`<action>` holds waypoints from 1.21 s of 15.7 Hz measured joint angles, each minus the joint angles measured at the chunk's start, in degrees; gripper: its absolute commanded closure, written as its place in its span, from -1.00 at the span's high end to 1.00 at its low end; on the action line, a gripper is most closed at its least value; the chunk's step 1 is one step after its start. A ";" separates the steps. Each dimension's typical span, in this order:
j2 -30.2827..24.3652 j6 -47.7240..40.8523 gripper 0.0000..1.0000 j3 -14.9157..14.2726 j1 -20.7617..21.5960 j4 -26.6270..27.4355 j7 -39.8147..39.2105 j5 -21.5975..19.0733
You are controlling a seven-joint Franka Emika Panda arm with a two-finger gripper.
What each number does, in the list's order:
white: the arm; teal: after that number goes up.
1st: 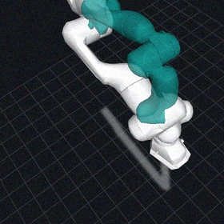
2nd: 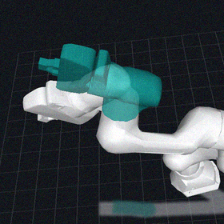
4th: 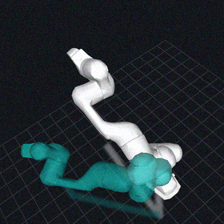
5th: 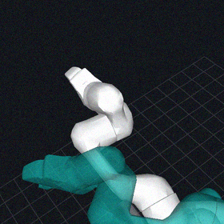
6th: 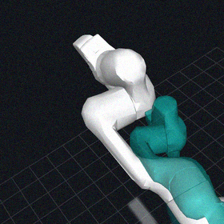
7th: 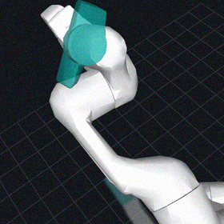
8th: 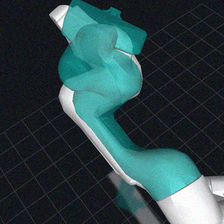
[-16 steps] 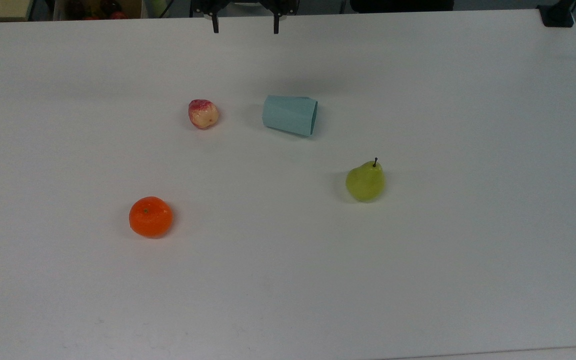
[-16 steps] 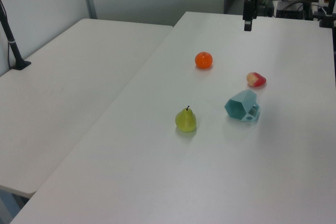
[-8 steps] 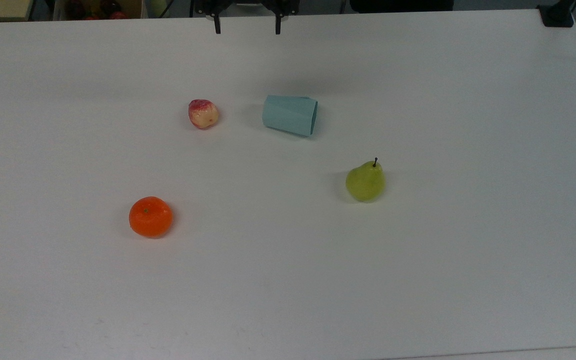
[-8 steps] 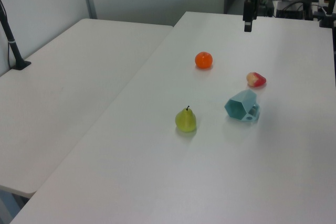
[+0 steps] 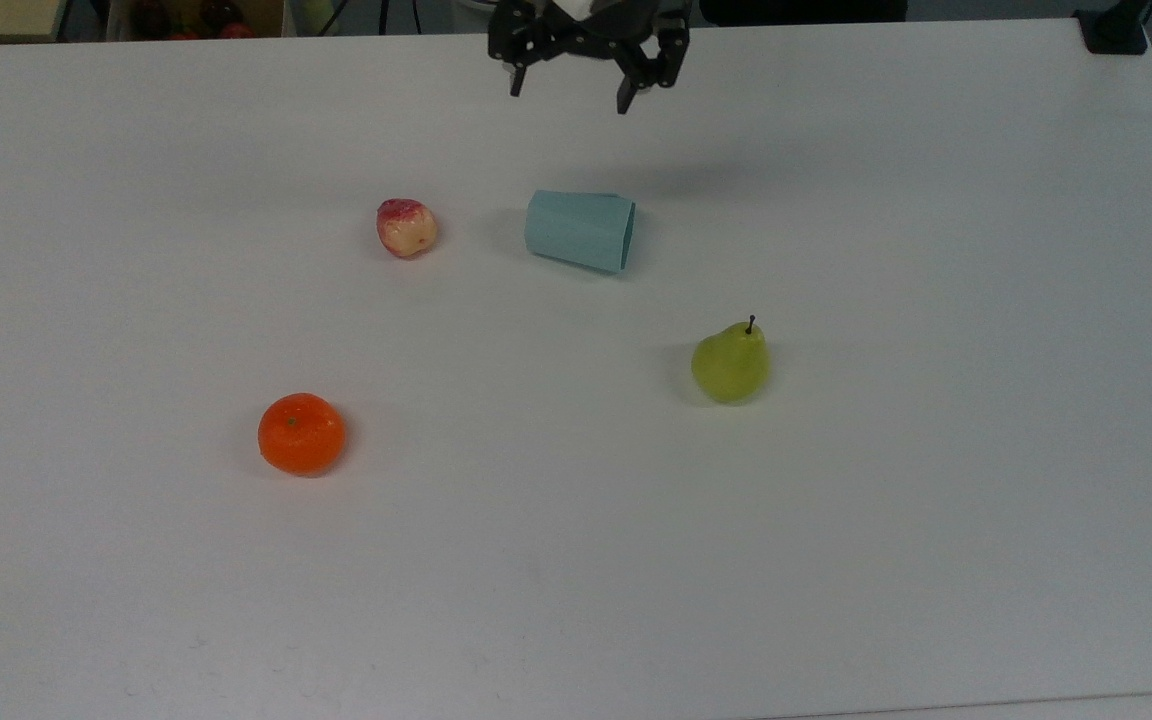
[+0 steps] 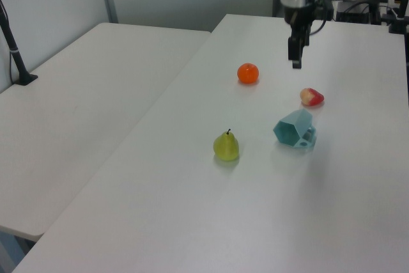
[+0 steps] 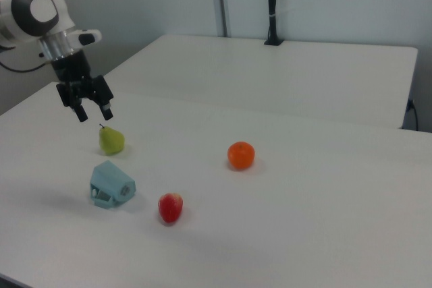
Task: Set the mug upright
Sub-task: 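Move the gripper down to the tipped light-blue mug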
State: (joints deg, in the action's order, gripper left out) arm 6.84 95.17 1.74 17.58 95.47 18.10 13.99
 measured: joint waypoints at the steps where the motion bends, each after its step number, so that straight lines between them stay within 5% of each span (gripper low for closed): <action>1: 1.08 -0.02 1.00 0.03 1.50 0.03 2.08 1.38; 7: 9.70 -0.10 1.00 0.13 9.06 0.37 13.10 10.43; 14: 18.89 -0.10 0.87 0.12 10.77 -2.22 20.85 15.18; 16: 20.70 -1.96 0.77 0.11 11.13 -2.29 21.27 17.22; 19: 22.19 -5.32 0.32 0.10 11.29 -2.36 21.53 20.38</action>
State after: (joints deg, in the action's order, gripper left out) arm 29.02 89.85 1.84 28.87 93.11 39.63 34.37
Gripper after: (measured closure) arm 0.101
